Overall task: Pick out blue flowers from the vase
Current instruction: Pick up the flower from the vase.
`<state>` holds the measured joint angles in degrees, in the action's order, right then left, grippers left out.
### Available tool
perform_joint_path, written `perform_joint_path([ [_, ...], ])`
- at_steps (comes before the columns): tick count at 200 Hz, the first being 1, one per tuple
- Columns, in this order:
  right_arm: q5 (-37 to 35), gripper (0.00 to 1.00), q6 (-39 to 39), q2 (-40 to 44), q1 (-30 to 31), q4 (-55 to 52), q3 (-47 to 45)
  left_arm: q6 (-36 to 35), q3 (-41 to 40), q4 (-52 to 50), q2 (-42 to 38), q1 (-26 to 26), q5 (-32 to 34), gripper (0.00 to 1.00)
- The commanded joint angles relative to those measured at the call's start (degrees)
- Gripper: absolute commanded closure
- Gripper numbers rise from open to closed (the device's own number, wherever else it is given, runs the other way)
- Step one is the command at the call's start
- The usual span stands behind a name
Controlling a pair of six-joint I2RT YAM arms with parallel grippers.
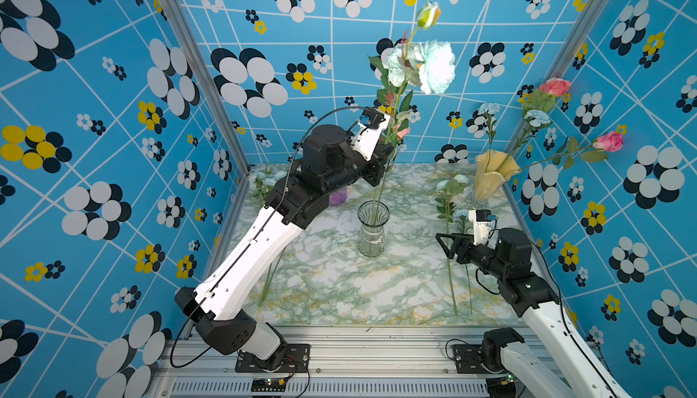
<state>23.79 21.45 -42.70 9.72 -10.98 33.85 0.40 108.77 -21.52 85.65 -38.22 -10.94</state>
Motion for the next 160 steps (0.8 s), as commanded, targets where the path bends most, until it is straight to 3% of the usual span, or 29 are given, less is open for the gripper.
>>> perform_joint_path([
  [1,2.4,0.24,-2.2,0.8,0.2,-6.6,2.3,9.3,-0.6,6.8,-0.4,4.4,-10.2,1.00],
  [28,0.9,0.24,-2.4,7.4,0.2,-11.7,3.6,17.2,1.5,11.0,1.7,8.7,-18.8,1.00],
  [64,-1.8,0.22,0.4,14.5,0.2,-14.7,4.3,20.4,6.4,12.0,4.6,10.0,-24.0,1.00],
  [107,-3.2,0.21,-1.5,10.6,0.2,-16.0,9.0,25.9,5.2,17.6,5.7,10.1,-31.7,1.00],
  [160,-0.8,0.20,-2.9,4.0,0.2,-13.0,16.8,26.5,2.6,20.7,4.4,9.3,-31.8,1.00],
])
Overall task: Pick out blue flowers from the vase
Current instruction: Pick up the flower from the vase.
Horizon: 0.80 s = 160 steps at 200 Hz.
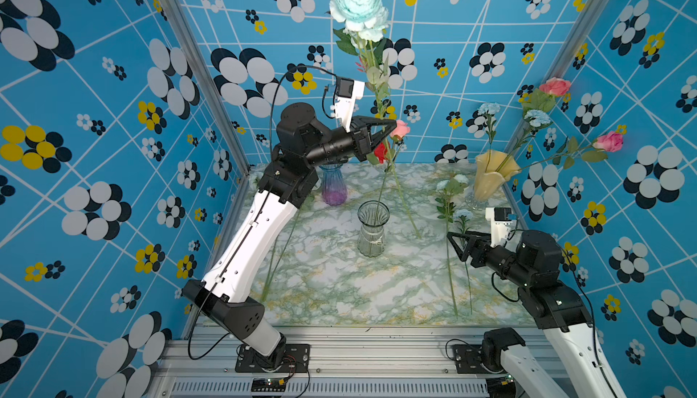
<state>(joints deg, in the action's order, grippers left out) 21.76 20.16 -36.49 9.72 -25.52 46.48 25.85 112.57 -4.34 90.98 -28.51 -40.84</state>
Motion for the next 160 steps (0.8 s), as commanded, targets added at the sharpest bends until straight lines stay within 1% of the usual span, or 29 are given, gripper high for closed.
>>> perform_joint_path([
  [1,1.3,0.20,-1.6,-2.3,0.2,1.6,4.2,1.1,-1.2,3.4,-0.8,-0.4,-1.9,1.00],
  [22,1.4,0.20,-1.9,-6.4,0.2,2.2,8.8,0.8,-1.7,2.5,1.5,-1.0,-2.5,1.00],
  [48,2.0,0.21,-1.7,-14.0,0.2,3.3,16.3,1.3,-2.6,2.6,5.1,-1.7,-3.2,1.00],
  [71,4.6,0.22,-1.4,-22.6,0.2,0.7,24.5,-1.6,-2.3,-0.4,7.7,-2.9,-3.8,1.00],
  [82,7.5,0.25,-1.1,-26.7,0.2,0.4,27.7,-3.0,-2.3,-2.0,8.3,-3.3,-3.0,1.00],
  [95,11.4,0.32,-1.1,-30.7,0.2,1.5,30.0,-4.6,-2.2,-3.9,9.0,-3.8,-2.5,1.00],
  [106,13.8,0.36,-1.5,-32.5,0.8,3.0,29.9,-5.6,-1.8,-5.6,9.9,-3.9,-2.7,1.00],
  [122,15.7,0.37,-3.5,-32.7,2.2,4.7,27.3,-6.5,-0.5,-8.3,11.3,-3.9,-2.7,1.00],
  [139,15.5,0.37,-5.7,-31.6,3.5,5.8,23.9,-6.6,1.0,-9.4,13.5,-3.9,-3.0,1.00],
  [160,14.6,0.39,-5.0,-29.1,4.8,10.3,19.5,-6.7,4.1,-11.2,17.2,-4.2,-3.9,1.00],
])
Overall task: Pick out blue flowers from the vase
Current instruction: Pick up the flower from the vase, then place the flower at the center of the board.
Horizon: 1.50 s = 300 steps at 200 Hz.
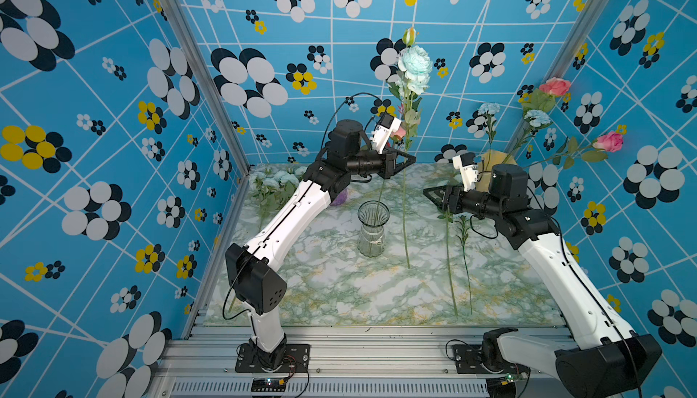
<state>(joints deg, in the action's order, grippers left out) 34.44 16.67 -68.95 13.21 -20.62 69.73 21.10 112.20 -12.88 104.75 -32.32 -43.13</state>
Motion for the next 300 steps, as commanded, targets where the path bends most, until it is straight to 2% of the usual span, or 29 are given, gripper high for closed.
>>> perform_joint_path([
  [1,1.8,0.40,-1.5,3.4,1.4,5.7,-4.0,-2.1,4.6,-2.8,3.7,-0.4,-1.7,1.00],
  [20,0.8,0.42,0.1,5.7,2.7,11.4,-8.3,-2.7,7.4,-5.3,6.5,-0.6,-2.2,1.00],
  [49,-3.4,0.48,2.2,7.5,4.7,16.9,-11.2,-1.6,8.1,-3.7,7.9,-1.1,-2.8,1.00],
  [94,-9.8,0.48,5.1,12.0,5.8,23.2,-15.5,-4.5,14.5,-9.0,11.3,-4.5,-2.0,1.00],
  [152,-13.8,0.48,6.7,14.2,5.8,26.7,-17.9,-5.0,16.2,-9.7,11.8,-7.0,-2.6,1.00],
  [178,-16.3,0.53,7.4,14.9,5.7,27.7,-18.9,-5.4,17.1,-10.6,12.1,-7.7,-2.8,1.00],
  [236,-15.2,0.63,8.9,13.3,5.8,29.7,-18.3,-5.7,17.6,-10.8,12.2,-8.3,-3.2,1.00],
  [300,-13.7,0.68,9.9,10.6,5.8,29.8,-16.3,-6.0,17.8,-10.8,12.4,-8.6,-3.5,1.00],
])
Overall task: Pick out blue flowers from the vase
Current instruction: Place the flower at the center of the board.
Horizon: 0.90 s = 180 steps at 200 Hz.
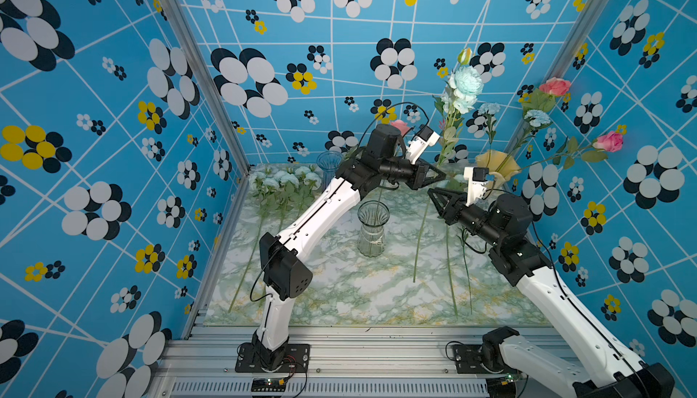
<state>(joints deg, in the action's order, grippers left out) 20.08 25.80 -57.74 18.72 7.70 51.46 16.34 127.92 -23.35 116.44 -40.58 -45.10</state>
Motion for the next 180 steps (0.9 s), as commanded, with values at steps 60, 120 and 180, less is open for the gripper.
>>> perform_joint_path([
  [60,1.4,0.79,1.2,-1.5,0.4,1.9,3.6,-1.3,2.2,-0.2,0.6,-0.6,-2.4,1.00],
  [120,2.2,0.84,1.7,-2.8,0.6,1.9,3.8,-1.8,2.2,-0.6,0.2,-0.8,-2.3,1.00],
  [180,3.6,0.90,0.4,-3.8,1.3,-0.6,5.2,-2.2,1.5,-0.7,-0.6,-0.8,-2.0,1.00],
])
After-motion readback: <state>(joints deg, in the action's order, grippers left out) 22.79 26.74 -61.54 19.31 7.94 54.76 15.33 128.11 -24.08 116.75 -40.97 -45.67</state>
